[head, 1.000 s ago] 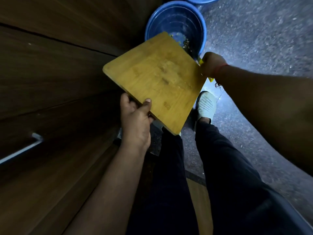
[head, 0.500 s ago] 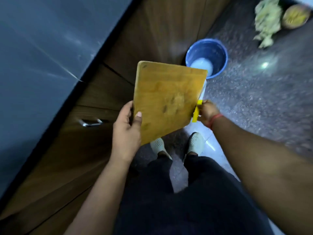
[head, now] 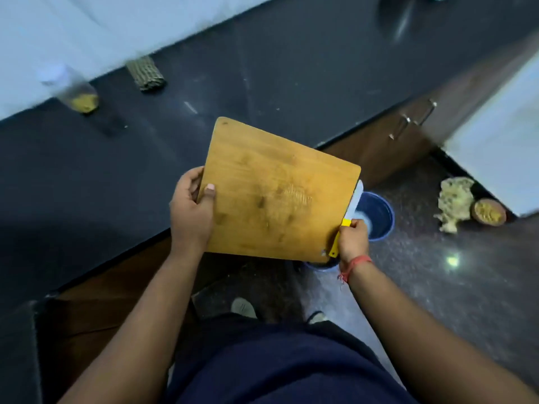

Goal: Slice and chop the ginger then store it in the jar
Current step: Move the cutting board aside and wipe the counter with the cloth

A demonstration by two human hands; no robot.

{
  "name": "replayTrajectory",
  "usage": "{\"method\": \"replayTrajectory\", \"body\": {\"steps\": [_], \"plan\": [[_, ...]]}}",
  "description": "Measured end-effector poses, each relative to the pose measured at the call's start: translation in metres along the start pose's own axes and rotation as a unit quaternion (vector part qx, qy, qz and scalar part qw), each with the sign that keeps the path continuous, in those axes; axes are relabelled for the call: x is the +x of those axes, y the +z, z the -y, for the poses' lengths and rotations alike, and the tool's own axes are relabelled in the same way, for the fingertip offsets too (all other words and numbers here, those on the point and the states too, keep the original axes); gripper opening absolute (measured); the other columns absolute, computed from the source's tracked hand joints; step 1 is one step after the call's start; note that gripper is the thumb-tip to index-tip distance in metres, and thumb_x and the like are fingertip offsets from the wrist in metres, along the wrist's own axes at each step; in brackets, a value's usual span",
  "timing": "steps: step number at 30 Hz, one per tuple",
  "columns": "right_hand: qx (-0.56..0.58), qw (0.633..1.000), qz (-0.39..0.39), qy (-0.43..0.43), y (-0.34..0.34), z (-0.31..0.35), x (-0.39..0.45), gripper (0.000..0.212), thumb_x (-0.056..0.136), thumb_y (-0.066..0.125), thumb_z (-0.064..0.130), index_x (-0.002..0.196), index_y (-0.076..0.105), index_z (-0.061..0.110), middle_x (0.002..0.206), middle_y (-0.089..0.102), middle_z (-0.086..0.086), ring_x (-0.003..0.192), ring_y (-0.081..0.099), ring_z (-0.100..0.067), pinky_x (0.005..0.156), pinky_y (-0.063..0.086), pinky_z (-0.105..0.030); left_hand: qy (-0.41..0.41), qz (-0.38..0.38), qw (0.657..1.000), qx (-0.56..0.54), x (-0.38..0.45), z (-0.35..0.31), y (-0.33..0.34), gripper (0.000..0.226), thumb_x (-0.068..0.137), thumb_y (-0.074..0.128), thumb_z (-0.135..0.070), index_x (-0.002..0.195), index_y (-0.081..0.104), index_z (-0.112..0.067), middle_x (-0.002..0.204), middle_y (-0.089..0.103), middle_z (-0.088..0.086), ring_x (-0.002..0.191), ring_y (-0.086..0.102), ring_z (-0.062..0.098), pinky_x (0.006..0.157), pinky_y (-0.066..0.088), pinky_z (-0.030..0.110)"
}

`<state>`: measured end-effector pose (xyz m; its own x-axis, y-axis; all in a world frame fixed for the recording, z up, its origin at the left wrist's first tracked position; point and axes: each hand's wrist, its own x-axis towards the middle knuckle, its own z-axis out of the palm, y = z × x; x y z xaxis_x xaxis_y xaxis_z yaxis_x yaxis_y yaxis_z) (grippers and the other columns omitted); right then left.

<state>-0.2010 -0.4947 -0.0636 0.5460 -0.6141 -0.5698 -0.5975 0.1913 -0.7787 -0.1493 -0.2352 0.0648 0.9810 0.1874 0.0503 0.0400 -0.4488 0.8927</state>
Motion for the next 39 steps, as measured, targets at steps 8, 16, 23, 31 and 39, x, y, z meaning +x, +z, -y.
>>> {"method": "replayTrajectory", "body": {"steps": [8, 16, 23, 31, 39], "plan": [[-0.101, 0.986, 0.051, -0.121, 0.08, 0.105, -0.036, 0.013, 0.094, 0.04, 0.005, 0.101, 0.049, 0.01, 0.078, 0.052, -0.001, 0.065, 0.047, -0.017, 0.048, 0.031, -0.03, -0.082, -0.138, 0.986, -0.036, 0.072, 0.033, -0.067, 0.028, 0.1, 0.053, -0.018, 0.128, 0.057, -0.02, 0.12, 0.063, -0.006, 0.107, 0.059, 0.007, 0.089, 0.048, 0.022], [-0.195, 0.957, 0.109, -0.184, 0.205, 0.176, -0.049, 0.02, 0.089, 0.039, 0.004, 0.1, 0.052, 0.013, 0.081, 0.055, 0.0, 0.069, 0.049, -0.015, 0.054, 0.035, -0.03, -0.195, -0.185, 0.962, -0.057, 0.149, 0.091, -0.141, 0.019, 0.099, 0.05, -0.024, 0.117, 0.056, -0.024, 0.112, 0.062, -0.003, 0.102, 0.06, 0.016, 0.083, 0.047, 0.032], [-0.297, 0.925, 0.125, -0.199, 0.266, 0.207, -0.039, 0.02, 0.093, 0.037, 0.005, 0.106, 0.049, 0.014, 0.086, 0.052, -0.001, 0.078, 0.052, -0.021, 0.049, 0.035, -0.028, -0.259, -0.158, 0.953, -0.021, 0.18, 0.116, -0.161, 0.02, 0.1, 0.047, -0.021, 0.12, 0.054, -0.024, 0.118, 0.057, -0.002, 0.099, 0.057, 0.015, 0.081, 0.047, 0.034], [-0.379, 0.886, 0.152, -0.219, 0.294, 0.212, -0.025, 0.028, 0.092, 0.04, 0.003, 0.118, 0.051, 0.005, 0.109, 0.056, -0.013, 0.091, 0.051, -0.026, 0.079, 0.045, -0.037, -0.288, -0.143, 0.941, 0.109, 0.201, 0.142, -0.16, 0.034, 0.099, 0.052, -0.027, 0.13, 0.057, -0.015, 0.133, 0.04, 0.001, 0.124, 0.043, 0.026, 0.109, 0.039, 0.043], [-0.374, 0.877, 0.146, -0.266, 0.297, 0.212, -0.017, 0.029, 0.09, 0.044, 0.001, 0.116, 0.056, 0.0, 0.122, 0.053, -0.015, 0.091, 0.048, -0.02, 0.077, 0.044, -0.032, -0.316, -0.111, 0.92, 0.203, 0.203, 0.151, -0.148, 0.039, 0.097, 0.058, -0.029, 0.134, 0.053, -0.017, 0.137, 0.042, 0.006, 0.123, 0.045, 0.03, 0.11, 0.035, 0.049]]}}
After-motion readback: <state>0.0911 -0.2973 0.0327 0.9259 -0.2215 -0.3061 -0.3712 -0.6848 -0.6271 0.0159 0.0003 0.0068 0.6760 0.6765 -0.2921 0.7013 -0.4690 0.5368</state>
